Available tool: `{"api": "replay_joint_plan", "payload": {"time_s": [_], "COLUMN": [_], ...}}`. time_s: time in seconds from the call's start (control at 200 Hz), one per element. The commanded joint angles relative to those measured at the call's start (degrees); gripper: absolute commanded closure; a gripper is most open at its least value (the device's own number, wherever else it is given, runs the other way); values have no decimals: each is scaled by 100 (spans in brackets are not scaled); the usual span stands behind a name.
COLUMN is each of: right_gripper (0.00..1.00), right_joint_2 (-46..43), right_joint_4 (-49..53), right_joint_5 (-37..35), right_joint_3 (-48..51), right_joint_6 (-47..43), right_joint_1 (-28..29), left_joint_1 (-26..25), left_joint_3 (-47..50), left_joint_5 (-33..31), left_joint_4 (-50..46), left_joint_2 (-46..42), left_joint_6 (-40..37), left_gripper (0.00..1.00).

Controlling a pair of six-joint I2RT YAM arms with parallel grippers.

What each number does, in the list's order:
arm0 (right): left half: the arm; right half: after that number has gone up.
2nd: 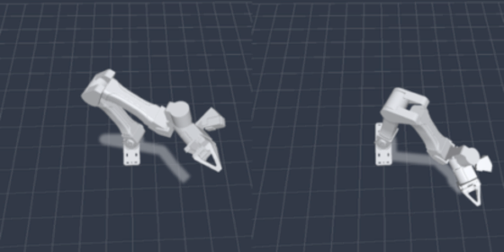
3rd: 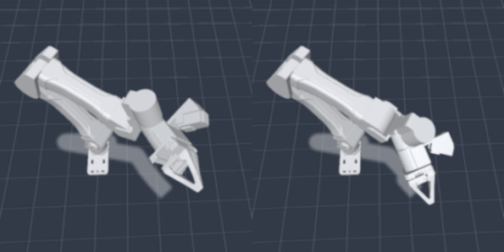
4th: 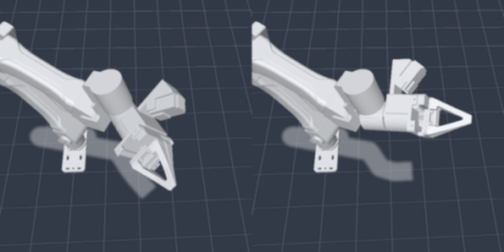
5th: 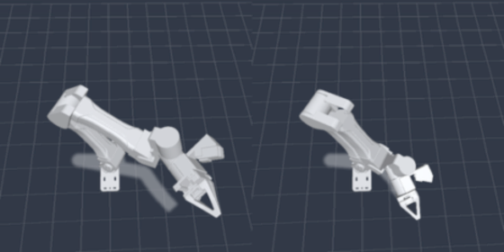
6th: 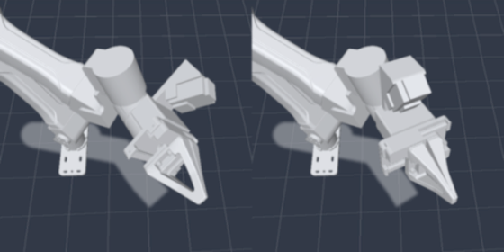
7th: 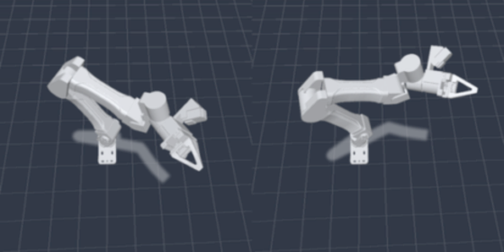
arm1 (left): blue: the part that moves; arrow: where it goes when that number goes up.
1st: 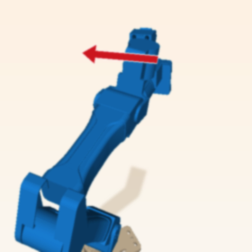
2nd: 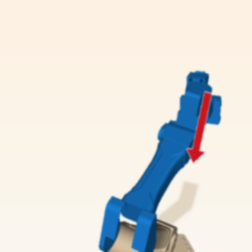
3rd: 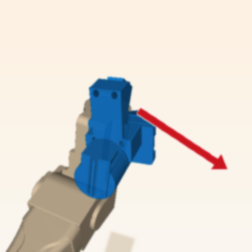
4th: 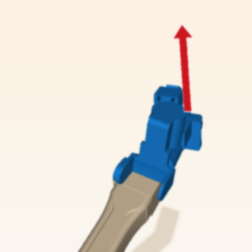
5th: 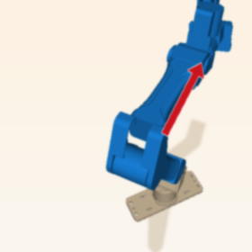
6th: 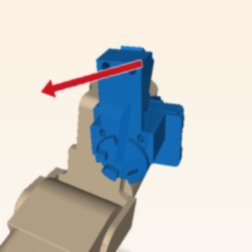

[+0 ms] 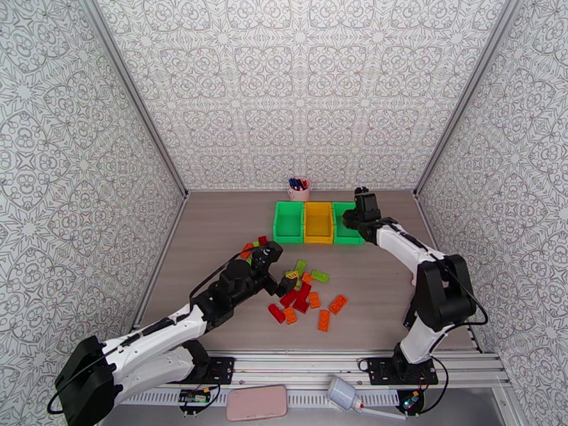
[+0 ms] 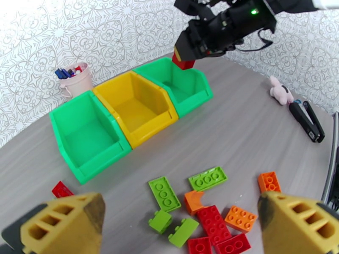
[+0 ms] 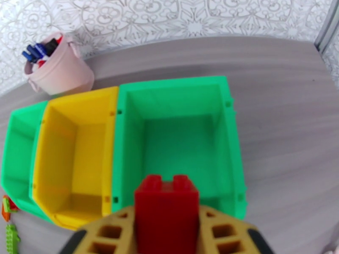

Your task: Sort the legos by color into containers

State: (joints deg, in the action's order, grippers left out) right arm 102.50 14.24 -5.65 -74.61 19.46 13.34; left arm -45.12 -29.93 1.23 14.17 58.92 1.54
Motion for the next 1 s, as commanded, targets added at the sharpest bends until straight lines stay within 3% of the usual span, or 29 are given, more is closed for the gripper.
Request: {"api": "replay_joint_plan", "payload": {"time_s": [0.0,0.125,0.245,0.455,0.59,0.7,0.79,0.995], "right_gripper": [76,71,42,25,13,7,4,1], "right_joint_2": [320,483,222,-724,-1392,-1900,-2286,-2890], "right_joint_4": [125,179,131,-216,-598,-818,-980,-1684], "right_joint_5": [252,232,217,472,1220,1964,2144,2560], "right_joint_3": [-441,-598,-465,325,1035,1536,1892,2722], "right_joint_6": [-70,-113,-141,-323,-730,-1093,-1428,-1894], "right_joint_1": [-137,-183,-183,-183,-180,-111,72,522], "left_joint_1": [-11,12,43,408,920,1455,1829,2164], "left_joint_3": [-124,-114,-77,-190,-557,-905,-1225,-1952], "left_joint_5": [-154,-204,-342,-629,-942,-788,-545,-452], "left_joint_4": [-173,-265,-442,-1215,-2223,-3054,-3630,-4740], "left_joint_2": [-104,-194,-350,-718,-650,-320,82,1219], "left_joint_6": [-9,23,95,425,893,1046,1132,974], "left_gripper": [0,0,0,0,0,0,0,0]}}
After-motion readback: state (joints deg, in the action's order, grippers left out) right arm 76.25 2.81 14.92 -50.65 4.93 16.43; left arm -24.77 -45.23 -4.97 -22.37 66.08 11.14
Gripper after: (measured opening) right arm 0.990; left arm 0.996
